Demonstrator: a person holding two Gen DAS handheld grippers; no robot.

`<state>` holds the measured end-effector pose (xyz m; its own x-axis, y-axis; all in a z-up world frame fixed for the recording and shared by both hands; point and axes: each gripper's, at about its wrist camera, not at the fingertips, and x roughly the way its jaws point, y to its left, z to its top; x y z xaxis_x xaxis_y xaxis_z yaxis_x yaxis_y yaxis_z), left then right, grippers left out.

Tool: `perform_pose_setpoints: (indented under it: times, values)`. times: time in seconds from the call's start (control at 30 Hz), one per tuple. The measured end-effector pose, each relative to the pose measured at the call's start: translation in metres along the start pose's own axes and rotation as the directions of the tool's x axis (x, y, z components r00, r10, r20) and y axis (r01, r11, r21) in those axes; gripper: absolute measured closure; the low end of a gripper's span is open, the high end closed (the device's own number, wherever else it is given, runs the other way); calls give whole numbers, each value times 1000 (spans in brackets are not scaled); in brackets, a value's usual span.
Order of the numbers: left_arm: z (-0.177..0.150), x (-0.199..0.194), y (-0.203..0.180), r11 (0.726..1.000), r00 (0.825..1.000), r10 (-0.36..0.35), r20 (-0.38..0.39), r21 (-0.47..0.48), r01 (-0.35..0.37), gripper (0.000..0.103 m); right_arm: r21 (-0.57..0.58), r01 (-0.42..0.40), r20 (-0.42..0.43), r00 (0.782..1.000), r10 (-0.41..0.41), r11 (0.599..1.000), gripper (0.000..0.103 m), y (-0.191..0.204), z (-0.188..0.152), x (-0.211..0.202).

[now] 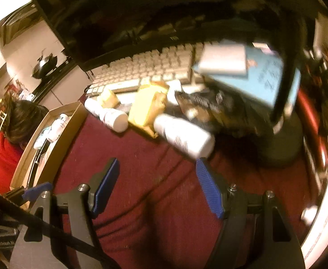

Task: Organize objects
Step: 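Move both grippers back over the pile of bottles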

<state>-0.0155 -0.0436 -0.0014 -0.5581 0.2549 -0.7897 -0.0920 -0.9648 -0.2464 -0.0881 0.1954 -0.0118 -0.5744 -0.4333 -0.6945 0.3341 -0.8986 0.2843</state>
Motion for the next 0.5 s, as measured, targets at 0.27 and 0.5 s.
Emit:
perform_pose_setpoints:
  times: [0.27,0.5]
  values:
    - [6,4,10,1000,1000,-9,-1,-23,9,44,-134,117,-6,993,-119,984,32,5,18,25]
    - [18,6,18,998,1000,-27,4,-51,27,44,-219,164,-48,983,-178,962,32,9,12,40]
